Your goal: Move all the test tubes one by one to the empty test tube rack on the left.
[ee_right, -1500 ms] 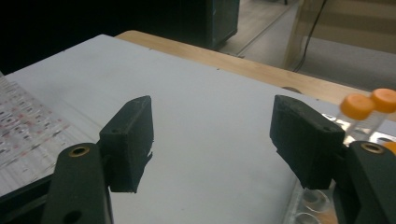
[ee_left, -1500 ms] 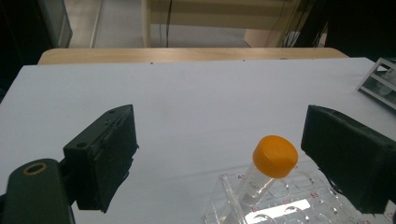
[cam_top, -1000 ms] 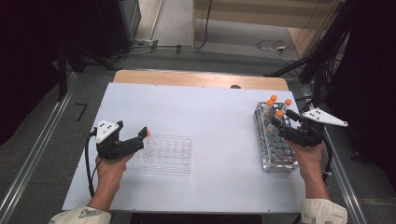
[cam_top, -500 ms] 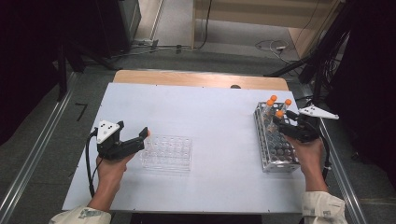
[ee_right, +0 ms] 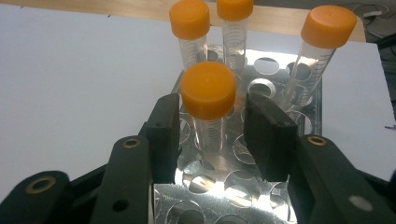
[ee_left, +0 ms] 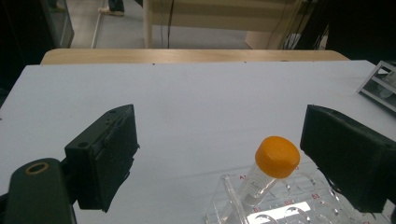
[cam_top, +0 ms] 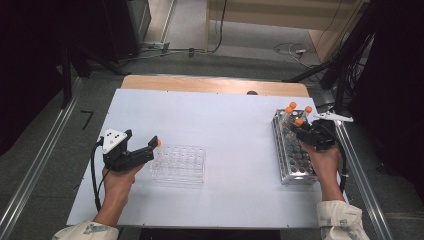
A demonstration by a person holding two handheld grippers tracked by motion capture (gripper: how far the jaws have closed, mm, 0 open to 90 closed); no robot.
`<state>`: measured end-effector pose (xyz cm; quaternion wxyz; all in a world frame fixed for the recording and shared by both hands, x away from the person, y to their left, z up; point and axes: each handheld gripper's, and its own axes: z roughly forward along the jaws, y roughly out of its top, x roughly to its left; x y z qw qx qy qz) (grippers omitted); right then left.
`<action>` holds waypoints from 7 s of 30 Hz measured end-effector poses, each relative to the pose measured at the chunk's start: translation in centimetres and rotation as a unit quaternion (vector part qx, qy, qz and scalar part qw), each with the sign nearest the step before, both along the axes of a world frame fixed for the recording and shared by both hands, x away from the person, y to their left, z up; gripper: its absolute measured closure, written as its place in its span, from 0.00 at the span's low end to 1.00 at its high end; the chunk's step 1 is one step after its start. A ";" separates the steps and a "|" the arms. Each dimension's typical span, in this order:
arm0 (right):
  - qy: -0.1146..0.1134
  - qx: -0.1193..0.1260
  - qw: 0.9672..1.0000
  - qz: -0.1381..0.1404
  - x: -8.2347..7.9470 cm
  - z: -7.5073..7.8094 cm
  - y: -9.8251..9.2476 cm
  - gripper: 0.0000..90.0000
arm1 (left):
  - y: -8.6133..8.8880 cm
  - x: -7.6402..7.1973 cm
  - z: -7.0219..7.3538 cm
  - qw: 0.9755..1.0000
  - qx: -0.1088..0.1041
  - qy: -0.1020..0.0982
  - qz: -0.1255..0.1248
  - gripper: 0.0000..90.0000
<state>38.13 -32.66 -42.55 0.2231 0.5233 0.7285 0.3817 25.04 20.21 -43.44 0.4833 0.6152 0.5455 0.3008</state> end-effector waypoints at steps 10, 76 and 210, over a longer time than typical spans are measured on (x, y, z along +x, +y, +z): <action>0.025 -0.030 0.999 0.003 0.5 -0.3 0.6 0.71 | 0.0 -0.1 0.1 1.000 -0.001 -0.003 0.000 0.14; -0.084 -0.007 0.992 0.098 -5.3 4.6 6.1 0.80 | -4.4 0.3 2.7 0.998 -0.004 -0.024 -0.059 0.14; -0.022 -0.021 0.976 0.216 -7.5 0.3 14.5 0.16 | -7.5 1.2 5.6 0.990 -0.012 -0.026 -0.141 0.78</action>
